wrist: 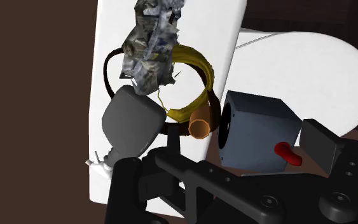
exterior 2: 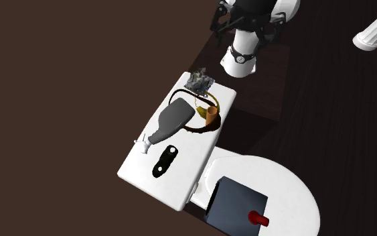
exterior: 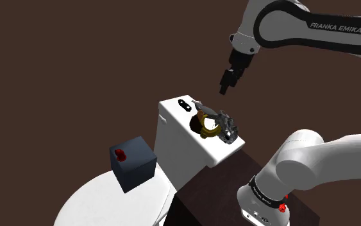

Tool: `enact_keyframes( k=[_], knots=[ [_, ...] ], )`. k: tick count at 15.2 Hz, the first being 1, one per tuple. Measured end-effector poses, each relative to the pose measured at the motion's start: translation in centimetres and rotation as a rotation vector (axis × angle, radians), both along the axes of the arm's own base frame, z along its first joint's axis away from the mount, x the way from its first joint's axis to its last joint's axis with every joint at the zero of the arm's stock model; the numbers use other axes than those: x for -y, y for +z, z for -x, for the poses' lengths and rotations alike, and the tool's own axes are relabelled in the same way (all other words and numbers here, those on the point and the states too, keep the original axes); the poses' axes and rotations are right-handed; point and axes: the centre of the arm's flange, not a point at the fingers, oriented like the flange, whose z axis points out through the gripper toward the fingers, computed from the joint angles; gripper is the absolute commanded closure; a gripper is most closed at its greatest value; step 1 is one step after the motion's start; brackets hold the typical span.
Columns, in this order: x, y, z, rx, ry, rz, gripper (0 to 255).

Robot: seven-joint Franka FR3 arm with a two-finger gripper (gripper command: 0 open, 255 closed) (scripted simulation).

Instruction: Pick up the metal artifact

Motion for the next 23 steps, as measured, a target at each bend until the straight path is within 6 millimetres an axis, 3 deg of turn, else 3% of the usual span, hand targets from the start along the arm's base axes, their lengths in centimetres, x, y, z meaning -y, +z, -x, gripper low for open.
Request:
enact_keyframes(
  k=[2,5,23],
  knots=[
    [0.2,-0.2,-0.5,-0.001,-0.003,-0.001,0],
    [1.1,-2.2,-3.4,-0.008,-0.023,-0.005,0],
    [8.7,-17.6,-20.2,-0.048,-0.157,-0.033,0]
  ],
)
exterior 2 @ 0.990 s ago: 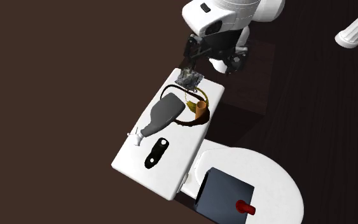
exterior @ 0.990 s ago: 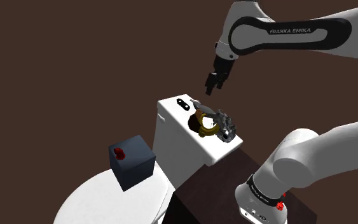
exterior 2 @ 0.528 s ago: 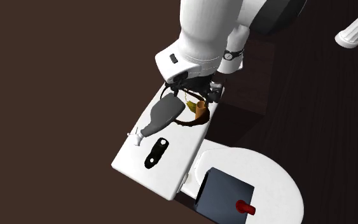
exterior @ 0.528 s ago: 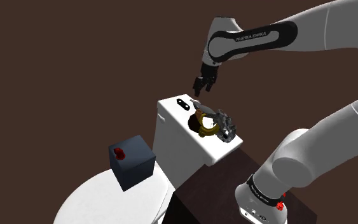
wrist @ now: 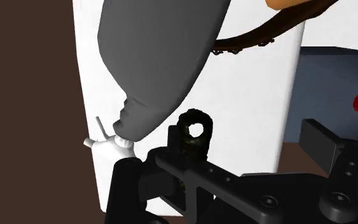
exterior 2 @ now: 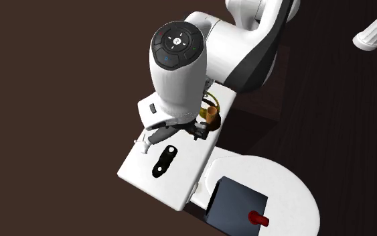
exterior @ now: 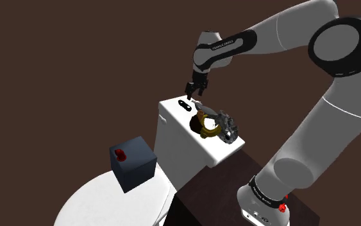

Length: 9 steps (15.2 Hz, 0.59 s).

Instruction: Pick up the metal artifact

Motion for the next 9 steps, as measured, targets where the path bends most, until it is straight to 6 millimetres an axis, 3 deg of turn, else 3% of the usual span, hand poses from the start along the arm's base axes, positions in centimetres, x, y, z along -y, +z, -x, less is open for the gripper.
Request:
enact_keyframes(
  k=[2,6,9],
  knots=[
    [0.2,-1.9,-2.1,-0.004,-0.015,-0.003,0],
    [2.6,-5.6,-6.1,-0.014,-0.045,-0.009,0],
    [3.7,-7.6,-7.8,-0.019,-0.061,-0.013,0]
  ],
)
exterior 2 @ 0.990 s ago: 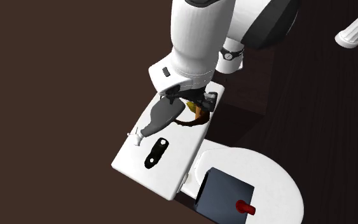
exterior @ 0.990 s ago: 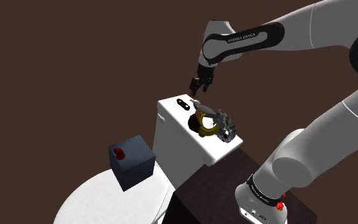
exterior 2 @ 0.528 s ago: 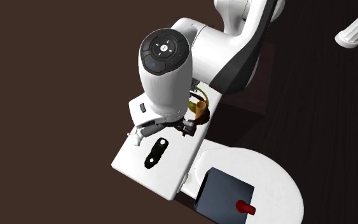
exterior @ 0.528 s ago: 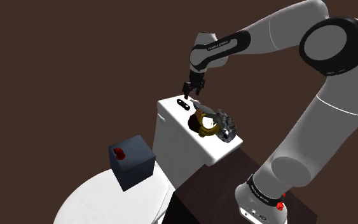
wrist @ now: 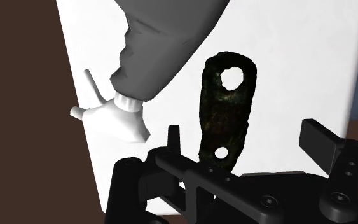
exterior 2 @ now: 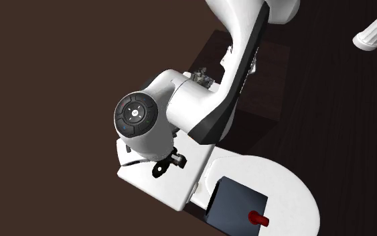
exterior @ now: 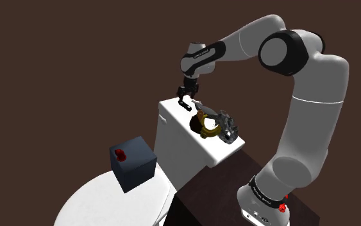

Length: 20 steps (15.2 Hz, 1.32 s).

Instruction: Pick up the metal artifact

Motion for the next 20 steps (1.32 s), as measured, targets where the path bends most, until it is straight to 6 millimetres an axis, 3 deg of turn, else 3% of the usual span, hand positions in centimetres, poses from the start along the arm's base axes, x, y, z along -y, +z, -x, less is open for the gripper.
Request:
enact_keyframes(
  k=[7,8,20],
  knots=[
    [0.2,-3.8,-0.3,-0.001,-0.003,-0.001,0],
    [0.1,-4.0,-0.3,-0.001,-0.003,-0.001,255],
    [0.1,-3.6,-0.3,0.0,-0.003,-0.001,255]
  ],
)
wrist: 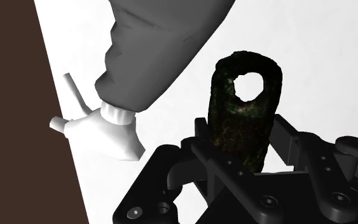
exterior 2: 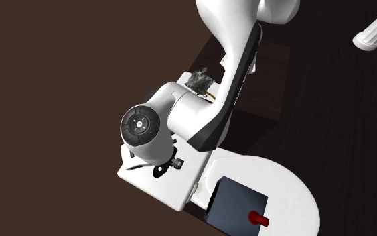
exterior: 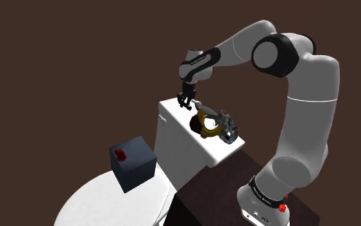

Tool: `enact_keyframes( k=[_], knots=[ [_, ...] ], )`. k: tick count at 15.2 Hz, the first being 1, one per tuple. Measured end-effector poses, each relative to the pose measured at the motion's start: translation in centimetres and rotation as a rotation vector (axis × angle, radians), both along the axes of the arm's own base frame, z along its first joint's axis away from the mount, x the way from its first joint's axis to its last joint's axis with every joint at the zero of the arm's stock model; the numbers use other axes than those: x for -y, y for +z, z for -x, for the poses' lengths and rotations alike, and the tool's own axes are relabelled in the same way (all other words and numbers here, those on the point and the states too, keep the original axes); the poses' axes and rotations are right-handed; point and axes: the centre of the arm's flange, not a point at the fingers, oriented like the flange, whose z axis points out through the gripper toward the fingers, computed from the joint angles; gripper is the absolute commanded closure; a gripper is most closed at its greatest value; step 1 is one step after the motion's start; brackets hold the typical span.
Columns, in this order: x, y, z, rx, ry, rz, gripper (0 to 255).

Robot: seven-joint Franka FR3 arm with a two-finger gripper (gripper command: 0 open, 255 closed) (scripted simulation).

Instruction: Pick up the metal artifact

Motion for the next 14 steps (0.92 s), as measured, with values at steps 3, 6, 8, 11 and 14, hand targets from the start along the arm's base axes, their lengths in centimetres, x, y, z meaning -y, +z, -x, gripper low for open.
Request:
enact_keyframes(
  k=[3,6,8,11,14],
  knots=[
    [-0.1,1.4,0.0,0.0,0.0,0.0,255],
    [0.0,3.0,0.0,0.0,0.0,0.0,255],
    [0.1,4.0,0.0,0.0,0.0,0.0,255],
    [-0.1,5.7,0.0,0.0,0.0,0.0,255],
    [-0.1,6.9,-0.1,0.0,0.0,0.0,255]
  ],
)
